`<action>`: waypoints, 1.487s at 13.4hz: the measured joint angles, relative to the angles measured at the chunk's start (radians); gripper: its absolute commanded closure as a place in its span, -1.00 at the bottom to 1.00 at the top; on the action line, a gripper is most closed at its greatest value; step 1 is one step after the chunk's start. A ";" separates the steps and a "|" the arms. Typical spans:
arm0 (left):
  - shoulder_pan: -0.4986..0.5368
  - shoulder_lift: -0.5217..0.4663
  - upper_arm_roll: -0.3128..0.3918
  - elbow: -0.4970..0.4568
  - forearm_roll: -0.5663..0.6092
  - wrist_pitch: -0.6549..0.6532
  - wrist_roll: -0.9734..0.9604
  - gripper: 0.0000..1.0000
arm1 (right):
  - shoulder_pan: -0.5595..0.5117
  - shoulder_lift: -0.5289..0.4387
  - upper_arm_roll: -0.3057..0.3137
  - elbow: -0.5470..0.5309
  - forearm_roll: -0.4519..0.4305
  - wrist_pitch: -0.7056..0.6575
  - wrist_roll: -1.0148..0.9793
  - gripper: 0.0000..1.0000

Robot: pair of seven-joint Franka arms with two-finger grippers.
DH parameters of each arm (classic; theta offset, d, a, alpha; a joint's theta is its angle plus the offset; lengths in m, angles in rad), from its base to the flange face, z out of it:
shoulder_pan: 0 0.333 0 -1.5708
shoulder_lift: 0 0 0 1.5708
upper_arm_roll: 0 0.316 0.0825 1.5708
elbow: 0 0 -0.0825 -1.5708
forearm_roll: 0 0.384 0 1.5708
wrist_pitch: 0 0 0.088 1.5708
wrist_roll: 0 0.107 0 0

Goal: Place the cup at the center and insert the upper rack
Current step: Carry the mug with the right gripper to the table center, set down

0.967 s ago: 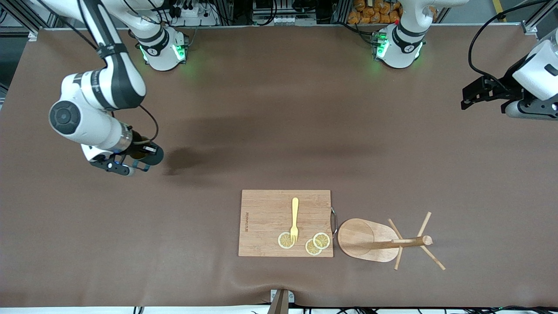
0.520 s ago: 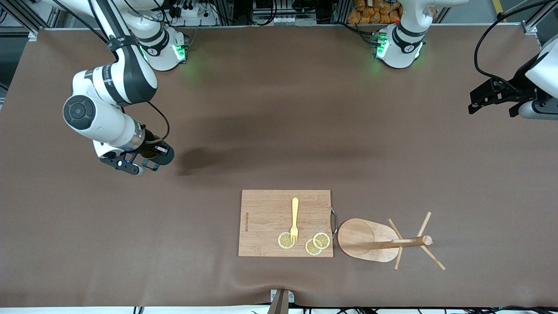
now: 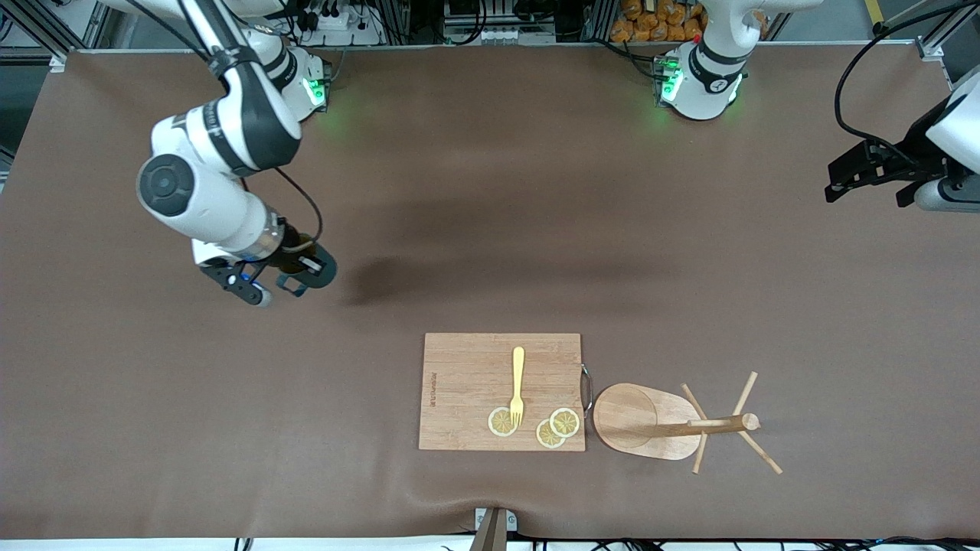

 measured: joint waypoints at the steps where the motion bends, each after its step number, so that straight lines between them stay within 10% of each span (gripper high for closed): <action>1: 0.000 0.002 0.000 -0.001 0.000 0.000 0.000 -1.00 | 0.031 0.020 0.002 0.029 0.001 0.001 0.087 1.00; 20: 0.015 0.086 -0.007 -0.002 -0.013 0.030 -0.002 -1.00 | 0.492 0.462 -0.003 0.434 -0.072 0.154 1.280 1.00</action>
